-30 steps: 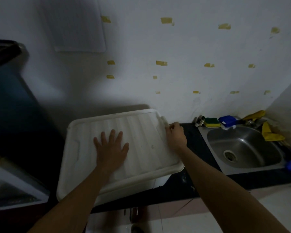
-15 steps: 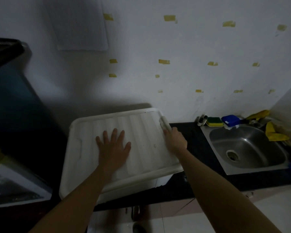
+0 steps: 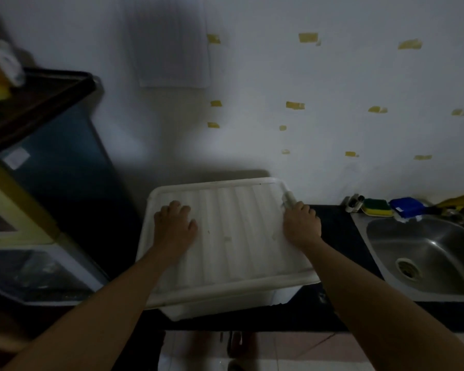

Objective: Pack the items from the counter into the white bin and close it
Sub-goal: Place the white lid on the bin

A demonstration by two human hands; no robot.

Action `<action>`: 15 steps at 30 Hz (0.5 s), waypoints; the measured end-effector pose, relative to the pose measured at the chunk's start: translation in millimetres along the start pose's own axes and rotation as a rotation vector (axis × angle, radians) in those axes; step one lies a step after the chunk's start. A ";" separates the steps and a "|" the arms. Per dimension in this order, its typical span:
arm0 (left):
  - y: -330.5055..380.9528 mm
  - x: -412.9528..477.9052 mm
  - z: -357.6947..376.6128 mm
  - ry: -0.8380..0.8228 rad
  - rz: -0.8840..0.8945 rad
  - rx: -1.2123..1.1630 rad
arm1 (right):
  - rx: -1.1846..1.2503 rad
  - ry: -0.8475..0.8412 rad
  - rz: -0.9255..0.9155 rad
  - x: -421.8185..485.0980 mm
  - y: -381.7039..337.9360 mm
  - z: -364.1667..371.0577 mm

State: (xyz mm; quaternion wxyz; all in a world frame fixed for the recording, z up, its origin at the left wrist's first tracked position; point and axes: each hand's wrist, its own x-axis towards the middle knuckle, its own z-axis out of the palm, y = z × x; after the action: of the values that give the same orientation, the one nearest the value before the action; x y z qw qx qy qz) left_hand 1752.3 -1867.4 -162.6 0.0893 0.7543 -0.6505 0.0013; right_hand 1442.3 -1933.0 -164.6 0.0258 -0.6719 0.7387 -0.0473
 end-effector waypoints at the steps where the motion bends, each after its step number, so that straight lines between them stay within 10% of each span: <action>1: -8.1 -1.1 -0.5 -0.021 -0.063 0.031 | 0.043 -0.007 0.013 2.2 -1.2 0.7; 15: -44.7 11.7 6.9 -0.051 -0.594 -0.337 | 0.203 -0.066 0.033 29.6 2.3 4.4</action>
State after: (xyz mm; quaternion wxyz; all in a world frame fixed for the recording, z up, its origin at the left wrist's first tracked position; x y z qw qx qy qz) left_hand 1797.1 -1873.6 -173.9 0.1929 0.8852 -0.3955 -0.1511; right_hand 1437.6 -1962.4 -168.5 0.1190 -0.6549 0.7397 -0.0992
